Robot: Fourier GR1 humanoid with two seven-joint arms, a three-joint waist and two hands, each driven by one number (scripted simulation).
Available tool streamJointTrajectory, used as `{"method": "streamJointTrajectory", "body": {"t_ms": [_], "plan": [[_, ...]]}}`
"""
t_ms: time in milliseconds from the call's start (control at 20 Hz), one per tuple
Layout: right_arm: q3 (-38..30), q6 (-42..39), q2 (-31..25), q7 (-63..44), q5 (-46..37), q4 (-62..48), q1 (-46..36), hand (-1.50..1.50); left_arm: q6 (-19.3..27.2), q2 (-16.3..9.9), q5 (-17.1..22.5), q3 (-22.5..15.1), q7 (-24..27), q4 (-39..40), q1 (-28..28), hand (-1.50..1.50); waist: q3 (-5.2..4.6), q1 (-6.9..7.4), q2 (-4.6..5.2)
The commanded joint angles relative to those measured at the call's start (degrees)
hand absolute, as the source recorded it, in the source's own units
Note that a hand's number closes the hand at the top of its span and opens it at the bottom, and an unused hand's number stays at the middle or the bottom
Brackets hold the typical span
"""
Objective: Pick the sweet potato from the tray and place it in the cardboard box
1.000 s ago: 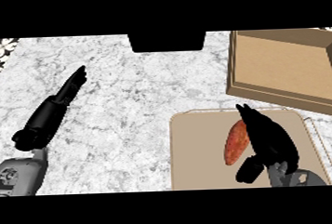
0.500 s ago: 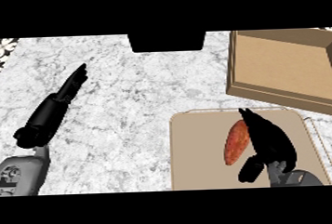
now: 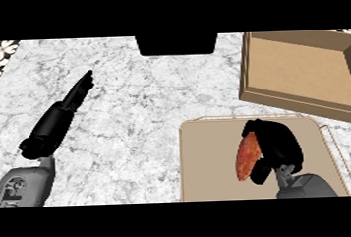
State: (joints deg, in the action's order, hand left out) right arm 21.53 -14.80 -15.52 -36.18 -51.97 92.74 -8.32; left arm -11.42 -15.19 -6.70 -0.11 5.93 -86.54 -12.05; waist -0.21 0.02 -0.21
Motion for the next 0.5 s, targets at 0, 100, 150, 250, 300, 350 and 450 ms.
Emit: {"method": "streamJointTrajectory", "body": {"t_ms": [0,100,150,250,300,350,450], "plan": [[1.1,1.2,-0.5,1.5,-3.2,5.2,2.8,1.50,-2.0,-0.8,1.5,2.2,-1.8,-0.5,-1.9,0.00,0.21,-0.19,0.14],[2.3,4.3,1.1,3.5,-6.8,-0.2,0.2,1.50,-0.3,1.5,-0.7,-0.1,-2.1,-2.9,1.0,0.00,0.22,0.10,0.18],[1.5,2.0,1.4,2.0,-6.3,2.2,-2.5,1.50,-1.5,0.2,-0.4,0.6,-3.1,-0.9,-2.1,0.00,0.21,-0.01,0.19],[6.6,3.8,0.8,7.8,-6.7,4.7,-1.7,1.50,-1.0,-0.2,-0.3,1.5,-0.7,0.0,-0.8,0.00,0.21,0.05,0.14],[7.6,3.6,-1.7,15.9,-4.0,3.7,-3.2,1.50,-2.2,-0.6,0.5,1.3,0.1,0.2,-0.9,0.00,0.25,0.62,0.29],[8.9,1.7,-4.0,22.2,-1.3,4.1,-4.1,1.50,-1.0,1.0,0.0,0.3,-1.4,-0.5,-2.2,0.00,0.33,0.99,0.39],[14.2,-0.1,-3.6,30.1,0.2,5.0,-7.3,1.50,-1.5,1.0,-0.5,-0.8,-0.9,-1.0,-2.2,0.00,0.41,3.28,0.69]]}}
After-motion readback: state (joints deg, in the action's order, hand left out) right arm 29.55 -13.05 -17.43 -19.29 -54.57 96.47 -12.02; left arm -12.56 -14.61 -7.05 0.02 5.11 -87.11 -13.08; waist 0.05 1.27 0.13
